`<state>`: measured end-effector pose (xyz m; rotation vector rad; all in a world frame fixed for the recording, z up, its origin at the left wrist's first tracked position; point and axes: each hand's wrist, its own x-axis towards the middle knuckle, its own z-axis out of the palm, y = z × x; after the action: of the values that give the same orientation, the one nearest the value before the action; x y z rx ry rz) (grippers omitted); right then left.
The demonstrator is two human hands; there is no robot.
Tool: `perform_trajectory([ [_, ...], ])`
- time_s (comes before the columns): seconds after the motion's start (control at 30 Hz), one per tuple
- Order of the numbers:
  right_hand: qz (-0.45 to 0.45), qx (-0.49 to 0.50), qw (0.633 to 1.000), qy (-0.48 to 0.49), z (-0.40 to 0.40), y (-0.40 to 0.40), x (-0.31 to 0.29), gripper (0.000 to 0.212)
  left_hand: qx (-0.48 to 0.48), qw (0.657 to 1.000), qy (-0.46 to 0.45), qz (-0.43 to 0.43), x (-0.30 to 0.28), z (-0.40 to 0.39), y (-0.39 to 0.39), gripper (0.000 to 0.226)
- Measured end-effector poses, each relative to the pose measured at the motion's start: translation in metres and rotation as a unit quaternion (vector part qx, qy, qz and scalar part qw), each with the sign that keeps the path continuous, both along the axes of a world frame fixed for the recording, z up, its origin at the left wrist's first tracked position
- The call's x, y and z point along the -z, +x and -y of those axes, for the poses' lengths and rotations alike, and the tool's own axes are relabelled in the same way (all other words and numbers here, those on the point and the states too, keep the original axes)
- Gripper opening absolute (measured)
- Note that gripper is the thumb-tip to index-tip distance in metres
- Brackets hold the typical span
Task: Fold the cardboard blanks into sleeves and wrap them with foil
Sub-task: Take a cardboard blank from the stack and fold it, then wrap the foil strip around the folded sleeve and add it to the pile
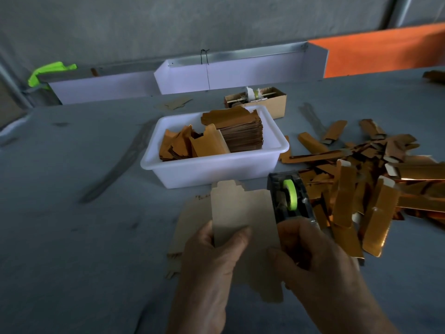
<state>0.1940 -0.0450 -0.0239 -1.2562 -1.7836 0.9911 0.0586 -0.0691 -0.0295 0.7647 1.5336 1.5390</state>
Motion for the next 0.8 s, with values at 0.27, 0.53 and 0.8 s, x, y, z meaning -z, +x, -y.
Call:
perform_trajectory([
  [0.27,0.067,-0.038,0.977,0.197,0.017,-0.017,0.003,0.058,-0.010,1.000,-0.012,0.000,0.002,-0.001,0.007,0.012],
  [0.53,0.090,-0.048,0.976,0.192,0.017,-0.021,0.001,0.063,0.068,0.997,0.022,0.012,-0.003,0.002,0.010,0.026],
  [0.8,-0.047,0.030,0.998,0.008,0.002,0.006,-0.011,0.034,0.160,0.986,0.050,-0.023,-0.002,0.004,0.000,0.020],
])
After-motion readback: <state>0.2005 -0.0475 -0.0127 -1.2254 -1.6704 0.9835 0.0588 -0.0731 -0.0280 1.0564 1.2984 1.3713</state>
